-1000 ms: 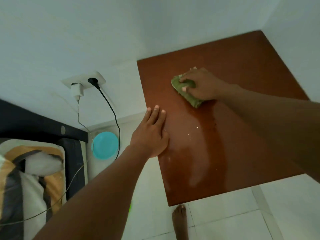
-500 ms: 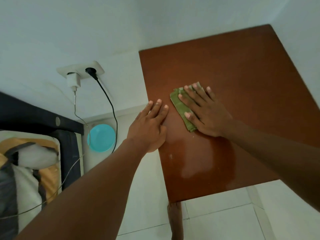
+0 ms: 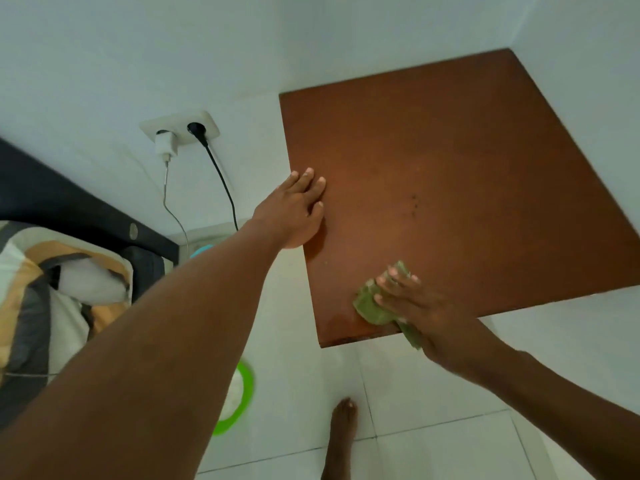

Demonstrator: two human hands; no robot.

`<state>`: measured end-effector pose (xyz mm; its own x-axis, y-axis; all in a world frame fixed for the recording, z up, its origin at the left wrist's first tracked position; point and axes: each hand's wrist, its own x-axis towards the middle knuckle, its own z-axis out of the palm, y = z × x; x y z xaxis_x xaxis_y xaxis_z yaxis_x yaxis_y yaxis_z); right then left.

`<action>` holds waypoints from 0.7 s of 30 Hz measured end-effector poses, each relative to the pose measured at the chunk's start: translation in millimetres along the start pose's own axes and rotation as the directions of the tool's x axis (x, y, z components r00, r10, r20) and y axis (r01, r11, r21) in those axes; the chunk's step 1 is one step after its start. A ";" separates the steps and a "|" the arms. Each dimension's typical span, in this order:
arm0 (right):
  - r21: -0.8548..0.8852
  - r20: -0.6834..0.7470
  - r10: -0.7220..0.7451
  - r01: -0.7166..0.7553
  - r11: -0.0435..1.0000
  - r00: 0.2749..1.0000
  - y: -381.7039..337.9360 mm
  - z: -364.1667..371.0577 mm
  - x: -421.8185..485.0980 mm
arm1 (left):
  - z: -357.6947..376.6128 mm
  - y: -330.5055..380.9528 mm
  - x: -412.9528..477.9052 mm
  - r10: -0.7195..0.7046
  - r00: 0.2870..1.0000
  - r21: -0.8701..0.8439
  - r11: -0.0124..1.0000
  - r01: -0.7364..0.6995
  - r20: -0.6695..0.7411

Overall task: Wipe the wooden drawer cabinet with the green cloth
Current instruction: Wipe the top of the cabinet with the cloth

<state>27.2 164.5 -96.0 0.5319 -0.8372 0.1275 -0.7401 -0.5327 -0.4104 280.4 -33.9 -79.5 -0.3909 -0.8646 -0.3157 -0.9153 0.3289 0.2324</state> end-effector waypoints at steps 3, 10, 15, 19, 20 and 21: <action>-0.043 0.055 0.019 -0.017 0.999 0.998 -20.8 -22.2 -20.0 | 5.4 1.4 -3.7 -0.002 1.000 -0.001 1.000 0.002 0.006; 0.227 -0.173 0.286 -0.245 0.943 0.942 4.5 -89.4 70.8 | 5.0 -8.1 -4.6 0.110 0.994 0.053 0.993 -0.109 -0.017; 0.169 -0.192 0.349 -0.320 0.932 0.917 51.9 -79.4 189.7 | -3.2 -37.8 -0.6 0.296 0.955 0.211 0.934 -0.289 0.002; 0.076 -0.088 0.392 -0.386 0.919 0.916 89.6 -55.6 267.1 | -17.8 -69.8 26.6 0.326 0.945 0.228 0.920 -0.318 0.001; 0.065 -0.038 0.408 -0.406 0.912 0.912 95.2 -51.1 282.9 | -19.9 -75.4 32.2 0.336 0.942 0.227 0.917 -0.329 0.007; 0.040 0.019 0.410 -0.411 0.911 0.912 99.3 -46.3 296.4 | -20.6 -80.0 36.4 0.354 0.935 0.224 0.910 -0.348 0.016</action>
<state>92.3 -142.3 -57.1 0.1890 -0.9796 -0.0689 -0.8760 -0.1364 -0.4627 341.4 -99.5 -90.6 -0.6907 -0.6865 -0.2275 -0.7191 0.6853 0.1154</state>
